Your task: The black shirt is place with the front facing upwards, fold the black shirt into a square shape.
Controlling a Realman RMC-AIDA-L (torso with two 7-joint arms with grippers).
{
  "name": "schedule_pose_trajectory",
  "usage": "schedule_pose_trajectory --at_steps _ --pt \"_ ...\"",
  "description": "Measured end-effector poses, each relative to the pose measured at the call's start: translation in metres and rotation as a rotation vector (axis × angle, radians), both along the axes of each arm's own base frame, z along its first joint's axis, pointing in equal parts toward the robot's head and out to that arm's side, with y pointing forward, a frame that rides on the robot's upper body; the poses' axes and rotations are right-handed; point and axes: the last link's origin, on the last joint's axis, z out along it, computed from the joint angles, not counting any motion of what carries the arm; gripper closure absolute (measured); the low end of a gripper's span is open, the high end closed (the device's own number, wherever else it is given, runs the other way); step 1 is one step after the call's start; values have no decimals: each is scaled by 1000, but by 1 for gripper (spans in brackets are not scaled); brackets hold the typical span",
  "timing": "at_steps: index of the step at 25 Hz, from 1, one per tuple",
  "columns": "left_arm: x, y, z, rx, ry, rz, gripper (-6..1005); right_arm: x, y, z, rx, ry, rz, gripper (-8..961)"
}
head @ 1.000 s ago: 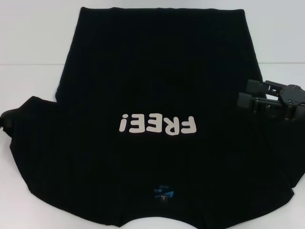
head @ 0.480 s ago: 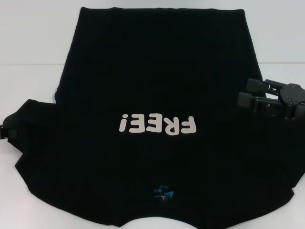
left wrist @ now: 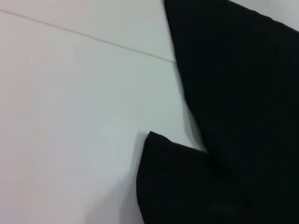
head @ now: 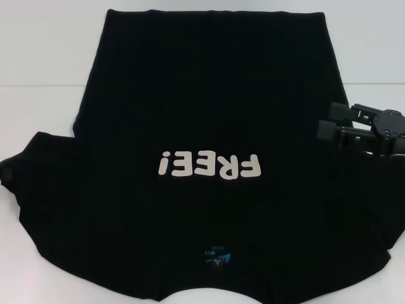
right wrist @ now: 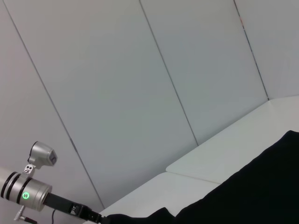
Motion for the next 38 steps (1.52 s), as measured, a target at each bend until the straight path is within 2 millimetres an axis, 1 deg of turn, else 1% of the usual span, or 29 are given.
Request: schedule_pose_trajectory --at_steps 8,26,38 --pt "-3 -2 2 6 0 9 923 0 0 1 3 1 0 66" --pt "-8 -13 -1 -16 -18 27 909 -2 3 2 10 -5 2 67" --pt "-8 -11 2 -2 -27 36 899 1 2 1 11 -7 -3 67"
